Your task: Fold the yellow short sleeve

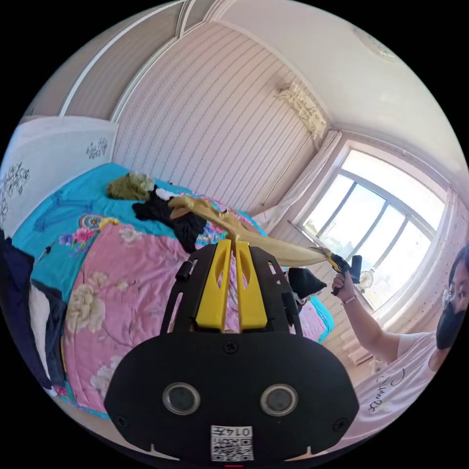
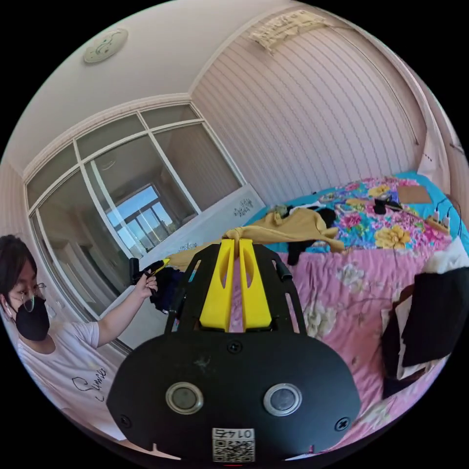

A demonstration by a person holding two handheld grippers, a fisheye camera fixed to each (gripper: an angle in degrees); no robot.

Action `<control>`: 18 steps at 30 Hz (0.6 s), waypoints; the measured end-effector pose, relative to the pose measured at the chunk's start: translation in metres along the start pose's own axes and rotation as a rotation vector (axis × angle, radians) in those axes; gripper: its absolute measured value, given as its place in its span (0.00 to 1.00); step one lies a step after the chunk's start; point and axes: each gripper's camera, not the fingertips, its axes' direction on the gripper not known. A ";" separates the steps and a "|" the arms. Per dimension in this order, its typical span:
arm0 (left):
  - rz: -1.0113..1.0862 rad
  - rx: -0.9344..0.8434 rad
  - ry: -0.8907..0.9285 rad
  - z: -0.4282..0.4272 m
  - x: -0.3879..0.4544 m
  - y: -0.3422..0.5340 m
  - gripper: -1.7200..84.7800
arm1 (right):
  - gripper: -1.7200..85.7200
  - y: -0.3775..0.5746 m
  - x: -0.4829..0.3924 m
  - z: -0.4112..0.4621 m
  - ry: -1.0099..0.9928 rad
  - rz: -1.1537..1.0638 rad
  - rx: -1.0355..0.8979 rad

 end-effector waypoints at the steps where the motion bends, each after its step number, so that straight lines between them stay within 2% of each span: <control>1: -0.026 -0.026 -0.009 0.009 -0.012 0.015 0.01 | 0.03 0.013 0.010 0.010 0.002 0.031 -0.030; 6: -0.195 -0.259 -0.105 0.073 -0.099 0.149 0.01 | 0.03 0.123 0.083 0.077 0.001 0.342 -0.218; 9: -0.238 -0.415 -0.181 0.095 -0.126 0.209 0.01 | 0.03 0.166 0.100 0.097 0.035 0.443 -0.334; 12: -0.260 -0.504 -0.194 0.104 -0.138 0.250 0.01 | 0.03 0.188 0.101 0.108 0.081 0.452 -0.441; 18: -0.292 -0.503 -0.170 0.099 -0.152 0.296 0.01 | 0.03 0.206 0.100 0.113 0.081 0.507 -0.471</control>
